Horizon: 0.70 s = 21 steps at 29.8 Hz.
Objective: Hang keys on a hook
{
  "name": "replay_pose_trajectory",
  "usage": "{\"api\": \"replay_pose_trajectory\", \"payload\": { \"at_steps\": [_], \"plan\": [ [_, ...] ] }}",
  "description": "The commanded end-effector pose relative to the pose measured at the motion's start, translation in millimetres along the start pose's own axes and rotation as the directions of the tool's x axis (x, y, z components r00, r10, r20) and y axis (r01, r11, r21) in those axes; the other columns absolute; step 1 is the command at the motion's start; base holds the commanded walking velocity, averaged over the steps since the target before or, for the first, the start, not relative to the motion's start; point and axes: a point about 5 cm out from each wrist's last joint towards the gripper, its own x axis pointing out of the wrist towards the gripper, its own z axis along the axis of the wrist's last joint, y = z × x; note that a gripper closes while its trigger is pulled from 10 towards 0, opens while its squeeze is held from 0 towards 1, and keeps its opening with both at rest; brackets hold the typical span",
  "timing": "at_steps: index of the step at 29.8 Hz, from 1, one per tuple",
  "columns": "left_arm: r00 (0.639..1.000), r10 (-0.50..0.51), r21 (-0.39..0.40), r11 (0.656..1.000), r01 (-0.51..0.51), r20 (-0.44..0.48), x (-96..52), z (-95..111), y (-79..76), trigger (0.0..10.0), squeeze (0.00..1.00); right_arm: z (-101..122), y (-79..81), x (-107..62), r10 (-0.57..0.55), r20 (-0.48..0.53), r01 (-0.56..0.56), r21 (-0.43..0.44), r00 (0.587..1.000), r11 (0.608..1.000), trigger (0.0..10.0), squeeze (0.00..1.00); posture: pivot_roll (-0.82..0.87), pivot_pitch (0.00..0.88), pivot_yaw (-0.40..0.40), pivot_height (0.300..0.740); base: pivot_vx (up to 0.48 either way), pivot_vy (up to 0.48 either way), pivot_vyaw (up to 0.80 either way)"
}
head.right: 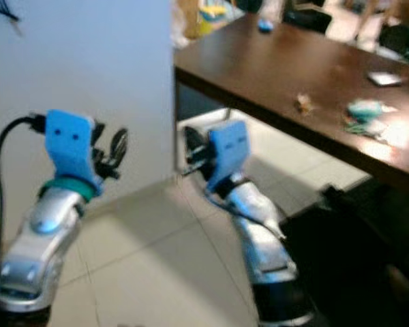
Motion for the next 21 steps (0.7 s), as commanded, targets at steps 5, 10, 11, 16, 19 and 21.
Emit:
{"api": "replay_pose_trajectory", "payload": {
  "at_steps": [5, 10, 11, 16, 19, 21],
  "plan": [
    [1.0, 0.02, 0.006, 1.0, -0.02, -0.015, -0.9, -3.6, 5.1, 10.0, 0.0, 0.2, 7.6, 2.8, 0.017, 0.005, -0.017, 0.009, 1.0, 1.0, 10.0, 0.0, -0.05, 0.055, 0.042, 0.74, 0.461, 0.0, 0.0],
    [1.0, 0.019, 0.007, 1.0, -0.019, -0.016, -0.5, -3.9, 5.4, 10.0, 0.0, 0.2, 7.4, 3.0, 0.015, 0.005, -0.015, 0.013, 1.0, 1.0, 10.0, 0.0, -0.05, 0.057, 0.044, 0.74, 0.459, 0.0, 0.0],
    [1.0, 0.019, 0.007, 1.0, -0.019, -0.017, -0.4, -4.2, 5.5, 10.0, 0.0, 0.0, 7.5, 3.0, 0.016, 0.005, -0.016, 0.013, 1.0, 1.0, 10.0, 0.0, -0.05, 0.056, 0.044, 0.74, 0.458, 0.0, 0.0],
    [1.0, 0.02, 0.009, 1.0, -0.019, -0.017, 0.1, -4.4, 5.7, 10.0, 0.0, -0.6, 7.9, 3.0, 0.022, 0.003, -0.022, 0.011, 1.0, 1.0, 10.0, 0.0, -0.05, 0.055, 0.044, 0.74, 0.452, 0.0, 0.0],
    [1.0, 0.02, 0.008, 1.0, -0.02, -0.016, 0.6, -4.3, 6.1, 10.0, 0.0, -0.5, 8.5, 3.1, 0.027, 0.004, -0.027, 0.008, 1.0, 1.0, 10.0, 0.0, -0.05, 0.055, 0.045, 0.74, 0.453, 0.0, 0.0],
    [1.0, 0.021, 0.008, 1.0, -0.021, -0.016, 0.8, -4.2, 6.3, 10.0, 0.0, -0.4, 8.7, 3.2, 0.029, 0.005, -0.029, 0.007, 1.0, 1.0, 10.0, 0.0, -0.06, 0.054, 0.045, 0.74, 0.45, 0.0, 0.27]
  ]
}}
